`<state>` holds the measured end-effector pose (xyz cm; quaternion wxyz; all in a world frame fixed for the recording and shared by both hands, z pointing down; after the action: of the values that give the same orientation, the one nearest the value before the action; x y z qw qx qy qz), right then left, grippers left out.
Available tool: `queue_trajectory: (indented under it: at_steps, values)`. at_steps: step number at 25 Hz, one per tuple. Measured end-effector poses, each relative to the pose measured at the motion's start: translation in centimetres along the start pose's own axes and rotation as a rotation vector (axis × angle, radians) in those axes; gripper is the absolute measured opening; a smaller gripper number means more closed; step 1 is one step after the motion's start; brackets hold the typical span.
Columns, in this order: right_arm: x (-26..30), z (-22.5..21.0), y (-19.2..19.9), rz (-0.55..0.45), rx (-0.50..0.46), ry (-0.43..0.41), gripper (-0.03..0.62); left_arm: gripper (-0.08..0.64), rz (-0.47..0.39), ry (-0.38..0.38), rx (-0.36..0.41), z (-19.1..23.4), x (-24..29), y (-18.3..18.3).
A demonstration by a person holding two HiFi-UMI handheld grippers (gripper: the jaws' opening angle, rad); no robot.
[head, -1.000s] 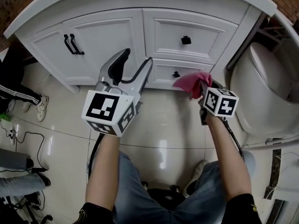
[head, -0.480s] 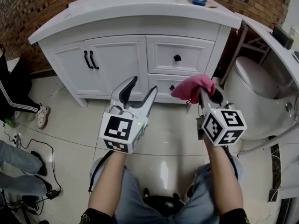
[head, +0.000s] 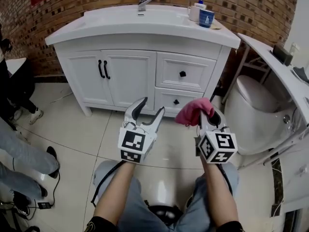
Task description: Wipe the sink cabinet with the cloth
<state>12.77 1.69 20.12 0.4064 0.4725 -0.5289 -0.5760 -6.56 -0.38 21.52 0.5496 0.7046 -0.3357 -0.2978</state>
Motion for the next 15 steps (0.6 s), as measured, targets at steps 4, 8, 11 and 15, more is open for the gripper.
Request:
queue_trajectory:
  at_steps: [4, 8, 11, 15]
  values:
    - [0.4, -0.6, 0.1, 0.015, 0.01, 0.01, 0.035, 0.25, 0.0, -0.012, -0.063, -0.5, 0.3, 0.5]
    - [0.5, -0.7, 0.2, 0.024, 0.038, 0.005, 0.035, 0.25, -0.008, 0.001, -0.058, -0.8, 1.5, 0.0]
    - [0.6, -0.4, 0.5, 0.024, 0.033, -0.003, 0.035, 0.25, 0.004, 0.018, -0.044, -1.0, 1.9, 1.0]
    - [0.8, -1.1, 0.8, 0.032, 0.064, 0.012, 0.035, 0.25, -0.001, 0.015, -0.061, -0.8, 2.1, 1.1]
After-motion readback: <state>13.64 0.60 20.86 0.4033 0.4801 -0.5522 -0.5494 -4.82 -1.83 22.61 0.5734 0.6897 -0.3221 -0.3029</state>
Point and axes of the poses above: the fingertips, and each gripper's own axes: x forward along the fingers, z to its left, y out of its underside, the point moved 4 cm from there along -x, backward along the fingers, and after that the axes turned 1 degree about y, right-handed, at the moved point
